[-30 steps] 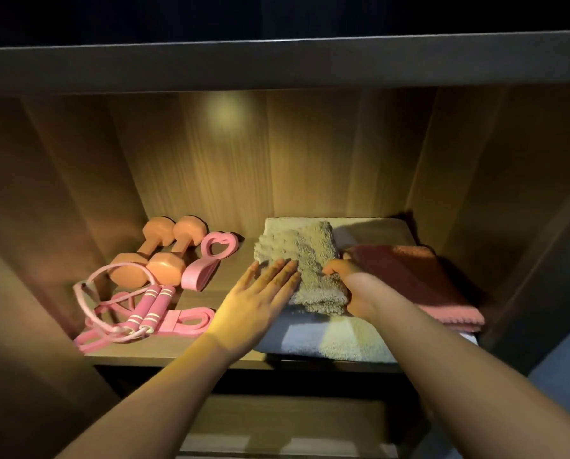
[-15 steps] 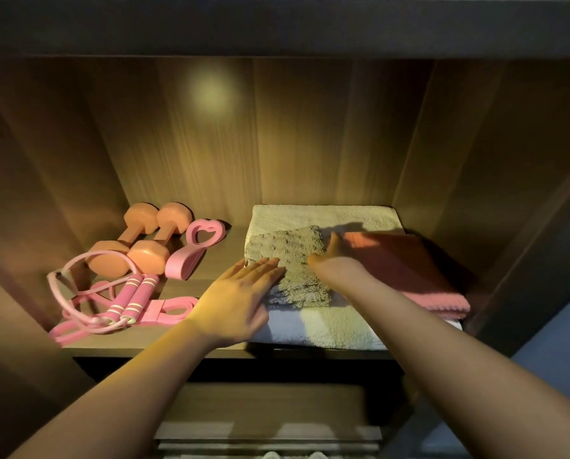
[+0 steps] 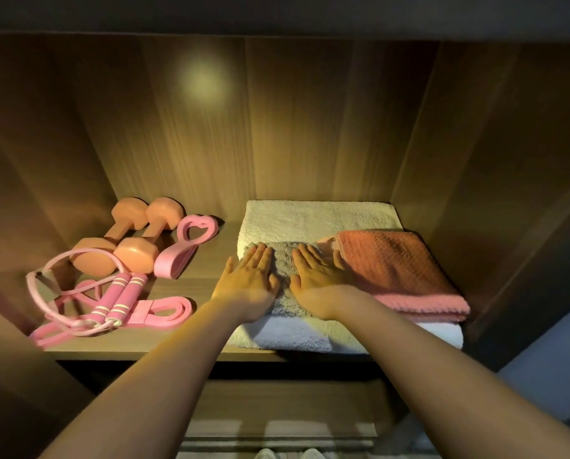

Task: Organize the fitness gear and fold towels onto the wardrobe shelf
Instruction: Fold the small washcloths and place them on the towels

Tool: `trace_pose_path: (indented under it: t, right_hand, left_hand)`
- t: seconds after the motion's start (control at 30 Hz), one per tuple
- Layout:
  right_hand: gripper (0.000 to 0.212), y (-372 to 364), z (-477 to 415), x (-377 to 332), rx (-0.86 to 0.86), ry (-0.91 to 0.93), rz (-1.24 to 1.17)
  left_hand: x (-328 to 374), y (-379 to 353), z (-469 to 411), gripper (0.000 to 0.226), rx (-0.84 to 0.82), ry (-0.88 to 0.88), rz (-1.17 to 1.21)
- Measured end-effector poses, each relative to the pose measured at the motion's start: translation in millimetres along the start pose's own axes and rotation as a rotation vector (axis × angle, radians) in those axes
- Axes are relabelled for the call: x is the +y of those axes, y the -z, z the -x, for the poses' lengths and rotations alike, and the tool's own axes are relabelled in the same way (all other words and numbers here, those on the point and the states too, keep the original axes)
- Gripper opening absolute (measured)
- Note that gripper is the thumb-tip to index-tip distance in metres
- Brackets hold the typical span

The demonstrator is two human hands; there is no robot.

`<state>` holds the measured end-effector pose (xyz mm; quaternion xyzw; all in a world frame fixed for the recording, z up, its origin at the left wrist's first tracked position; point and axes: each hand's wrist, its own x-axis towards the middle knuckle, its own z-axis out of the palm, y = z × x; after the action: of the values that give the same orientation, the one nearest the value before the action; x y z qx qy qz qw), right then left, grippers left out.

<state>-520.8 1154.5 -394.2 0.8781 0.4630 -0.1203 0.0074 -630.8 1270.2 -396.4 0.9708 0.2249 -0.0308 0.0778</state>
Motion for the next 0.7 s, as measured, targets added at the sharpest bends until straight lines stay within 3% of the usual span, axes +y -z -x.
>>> trace_pose_path:
  t: [0.1,0.23,0.33,0.5,0.7]
  right_hand:
    - [0.058,10.6,2.9,-2.3,-0.03,0.014,-0.036]
    - [0.054,40.5,15.3,19.5,0.106,0.056,-0.38]
    - [0.052,49.8,21.2,55.0,0.248,-0.086,-0.253]
    - [0.052,18.7,33.8,88.4,-0.007,-0.217,-0.085]
    - [0.051,7.5,29.4,89.5,0.029,-0.266,-0.107]
  left_hand:
    - [3.4,11.8,-2.8,0.067,-0.093,0.051,-0.036]
    - [7.4,35.8,-8.3,0.079,-0.079,0.165,-0.126]
    - [25.6,44.3,-15.1,0.074,0.077,0.065,-0.083]
    - [52.9,16.9,-16.0,0.066,-0.015,0.009,-0.096]
    - [50.5,2.9,-16.1,0.07,-0.027,0.07,-0.126]
